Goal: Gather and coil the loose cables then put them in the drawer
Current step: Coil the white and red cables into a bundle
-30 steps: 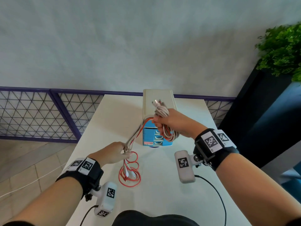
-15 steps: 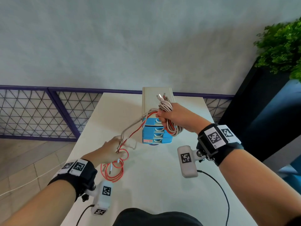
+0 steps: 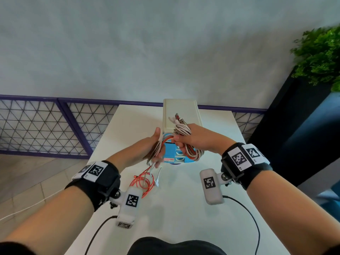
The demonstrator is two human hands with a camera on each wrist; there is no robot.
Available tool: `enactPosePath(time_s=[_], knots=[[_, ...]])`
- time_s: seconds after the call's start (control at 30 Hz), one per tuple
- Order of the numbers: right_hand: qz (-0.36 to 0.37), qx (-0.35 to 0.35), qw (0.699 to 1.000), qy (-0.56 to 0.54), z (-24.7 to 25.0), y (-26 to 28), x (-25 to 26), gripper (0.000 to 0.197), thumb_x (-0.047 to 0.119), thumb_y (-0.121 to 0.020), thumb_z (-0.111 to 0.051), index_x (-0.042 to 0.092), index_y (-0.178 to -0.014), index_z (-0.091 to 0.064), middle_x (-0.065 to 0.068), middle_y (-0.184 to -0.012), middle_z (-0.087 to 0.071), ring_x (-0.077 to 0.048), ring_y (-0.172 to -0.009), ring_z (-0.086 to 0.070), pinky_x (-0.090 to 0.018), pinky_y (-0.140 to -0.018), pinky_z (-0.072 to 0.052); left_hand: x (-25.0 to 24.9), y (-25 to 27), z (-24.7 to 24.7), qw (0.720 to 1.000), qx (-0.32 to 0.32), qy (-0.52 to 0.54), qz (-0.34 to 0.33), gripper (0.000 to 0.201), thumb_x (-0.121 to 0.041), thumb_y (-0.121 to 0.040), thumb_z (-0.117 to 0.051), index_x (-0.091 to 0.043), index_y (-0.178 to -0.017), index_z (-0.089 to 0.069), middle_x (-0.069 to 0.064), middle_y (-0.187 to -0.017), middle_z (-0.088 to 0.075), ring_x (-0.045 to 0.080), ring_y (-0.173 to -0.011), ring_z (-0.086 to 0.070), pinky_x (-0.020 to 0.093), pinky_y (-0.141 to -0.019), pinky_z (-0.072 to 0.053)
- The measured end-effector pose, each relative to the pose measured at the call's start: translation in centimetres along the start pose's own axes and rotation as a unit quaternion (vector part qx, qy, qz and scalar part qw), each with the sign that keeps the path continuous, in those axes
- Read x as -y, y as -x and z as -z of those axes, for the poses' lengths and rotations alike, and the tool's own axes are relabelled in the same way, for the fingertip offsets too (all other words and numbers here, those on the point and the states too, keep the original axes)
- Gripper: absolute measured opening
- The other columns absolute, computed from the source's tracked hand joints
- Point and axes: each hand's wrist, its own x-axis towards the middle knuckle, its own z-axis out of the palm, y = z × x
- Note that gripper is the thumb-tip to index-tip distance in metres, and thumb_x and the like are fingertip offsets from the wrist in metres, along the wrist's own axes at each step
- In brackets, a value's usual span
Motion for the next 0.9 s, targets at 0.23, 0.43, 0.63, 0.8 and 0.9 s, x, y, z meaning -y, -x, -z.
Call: enactPosePath(time_s=[0.23, 0.43, 0.63, 0.8, 0.9], knots=[[-0.007, -0.085, 0.996, 0.035, 1.3, -0.4, -1.9, 0.025, 0.020, -0.099, -0.050, 0.014, -0.075, -0.051, 0.000, -0.063, -0.058, -0.007, -0.051, -0.058, -0.023, -0.060, -0.052, 0.3, 0.6, 1.0, 0.992, 0.095, 0.066, 0.047, 0.052, -0.051, -0.096, -0.022, -0.015, -0.069, -0.049, -0.004, -0.053, -0.037, 0.015, -0.056, -0.046, 0.039, -0.090, -0.035], [-0.048, -0.119, 0.992, -0.011, 1.0, -1.2, -3.3, 0.038, 0.043, -0.096, -0.049, 0.010, -0.078, -0.056, -0.004, -0.066, -0.064, -0.019, -0.060, -0.062, -0.034, -0.072, -0.055, -1.1, 0.1, -0.4, 0.998, -0.055, -0.017, -0.005, 0.034, -0.034, -0.101, -0.028, -0.016, -0.078, -0.046, -0.005, -0.063, -0.037, 0.005, -0.051, -0.043, 0.031, -0.078, -0.045], [-0.058, -0.105, 0.983, -0.141, 0.1, -2.3, -3.4, 0.057, 0.066, -0.090, -0.039, 0.012, -0.088, -0.058, -0.003, -0.072, -0.061, -0.020, -0.071, -0.062, -0.040, -0.083, -0.053, -1.9, -1.1, -3.0, 0.940, -0.195, -0.277, -0.042, 0.041, -0.043, -0.099, -0.025, -0.012, -0.099, -0.052, 0.005, -0.084, -0.063, 0.019, -0.079, -0.060, 0.040, -0.071, -0.051], [-0.077, -0.055, 0.956, -0.277, -1.0, -2.5, -2.8, 0.072, 0.079, -0.072, -0.044, 0.009, -0.082, -0.058, -0.007, -0.068, -0.059, -0.021, -0.068, -0.061, -0.035, -0.078, -0.051, -3.2, -1.4, -4.5, 0.881, -0.191, -0.430, -0.056, 0.035, -0.043, -0.100, -0.021, -0.020, -0.115, -0.042, 0.006, -0.098, -0.063, 0.019, -0.076, -0.053, 0.024, -0.051, -0.031], [-0.080, -0.049, 0.936, -0.339, -1.6, -2.7, -2.5, 0.061, 0.072, -0.062, -0.067, 0.015, -0.079, -0.054, -0.005, -0.066, -0.044, -0.017, -0.060, -0.052, -0.028, -0.063, -0.048, -4.4, -1.1, -5.2, 0.846, -0.176, -0.500, -0.057, 0.029, -0.032, -0.100, -0.029, -0.014, -0.120, -0.038, 0.008, -0.092, -0.057, 0.024, -0.073, -0.050, 0.028, -0.050, -0.026]])
